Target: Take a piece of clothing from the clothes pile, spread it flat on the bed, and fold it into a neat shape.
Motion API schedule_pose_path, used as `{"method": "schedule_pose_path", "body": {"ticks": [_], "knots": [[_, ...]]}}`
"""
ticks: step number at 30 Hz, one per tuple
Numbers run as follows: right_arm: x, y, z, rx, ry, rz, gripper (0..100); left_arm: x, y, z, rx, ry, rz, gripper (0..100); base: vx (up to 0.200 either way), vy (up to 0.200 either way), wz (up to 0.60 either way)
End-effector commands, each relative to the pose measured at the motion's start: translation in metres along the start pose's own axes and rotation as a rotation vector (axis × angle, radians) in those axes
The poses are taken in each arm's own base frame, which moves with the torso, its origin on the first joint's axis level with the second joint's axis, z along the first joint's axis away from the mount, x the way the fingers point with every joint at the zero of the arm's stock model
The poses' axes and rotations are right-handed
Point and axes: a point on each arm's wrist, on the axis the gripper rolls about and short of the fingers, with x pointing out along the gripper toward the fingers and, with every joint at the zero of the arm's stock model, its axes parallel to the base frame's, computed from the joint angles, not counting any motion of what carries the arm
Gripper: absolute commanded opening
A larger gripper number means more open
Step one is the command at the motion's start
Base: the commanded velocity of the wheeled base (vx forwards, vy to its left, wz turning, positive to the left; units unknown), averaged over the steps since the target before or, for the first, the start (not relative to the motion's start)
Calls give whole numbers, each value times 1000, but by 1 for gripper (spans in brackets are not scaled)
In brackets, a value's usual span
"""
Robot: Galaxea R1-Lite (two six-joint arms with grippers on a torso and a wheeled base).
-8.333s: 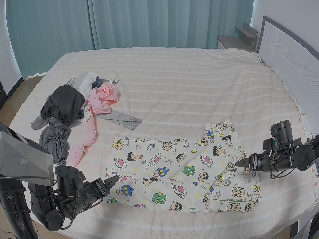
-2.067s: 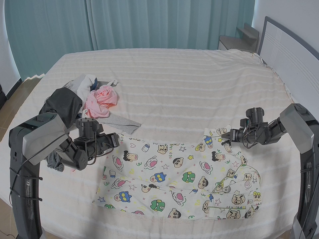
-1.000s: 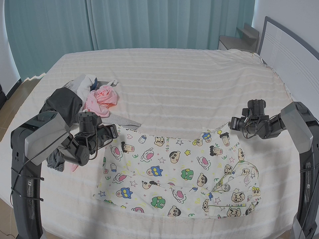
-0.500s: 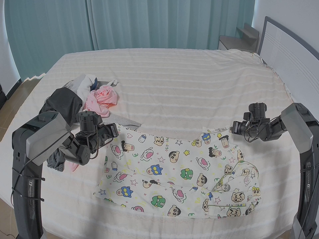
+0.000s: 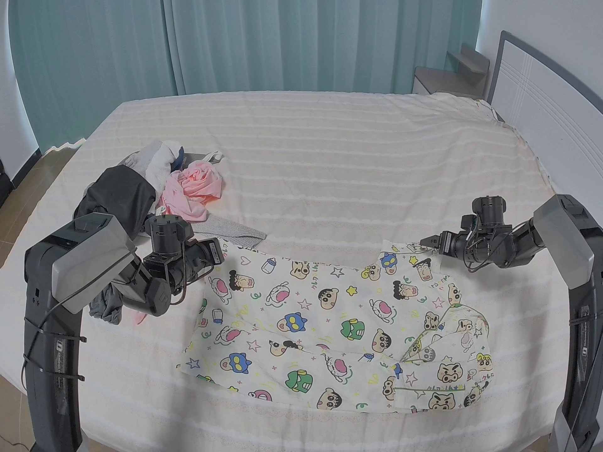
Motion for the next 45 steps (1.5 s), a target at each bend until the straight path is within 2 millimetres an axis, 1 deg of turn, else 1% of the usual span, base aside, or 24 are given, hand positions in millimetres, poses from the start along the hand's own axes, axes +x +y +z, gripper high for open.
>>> {"method": "schedule_pose_path", "body": {"ticks": [1, 6, 9, 10, 13, 15, 16, 24, 29, 33, 38, 45], "knots": [[-9, 1, -2, 3, 24, 18, 100, 0, 1, -3, -1, 9, 2, 0, 0, 0, 0], [-3, 4, -17, -1, 74, 30, 100, 0, 1, -5, -1, 15, 2, 0, 0, 0, 0], [5, 12, -26, -13, 103, 44, 100, 0, 1, -5, -1, 15, 2, 0, 0, 0, 0], [5, 12, -26, -13, 103, 44, 100, 0, 1, -5, -1, 15, 2, 0, 0, 0, 0], [11, 20, -29, -24, 113, 61, 100, 0, -1, -6, 1, 15, -2, 0, 0, 0, 0], [13, 22, -31, -26, 117, 64, 100, 0, -2, -6, 1, 14, -4, 0, 0, 0, 0], [13, 22, -31, -26, 119, 65, 0, 0, -1, -6, 1, 14, -3, 0, 0, 0, 0], [11, 22, -32, -23, 129, 64, 0, 0, -2, -6, 1, 14, -4, 0, 0, 0, 0], [11, 23, -20, -31, 67, 74, 0, -1, -3, -4, 63, 10, -6, 0, 0, 0, 0], [11, 23, -12, -42, 0, 88, 0, -1, -4, -2, 70, 5, -5, 0, 0, 0, 0], [10, 24, -8, -49, -37, 92, 0, 1, -4, 5, 69, -32, 37, 0, 0, 0, 0], [10, 26, -1, -57, -71, 100, 0, 1, -6, 12, 69, -53, 38, 0, 0, 0, 0]]}}
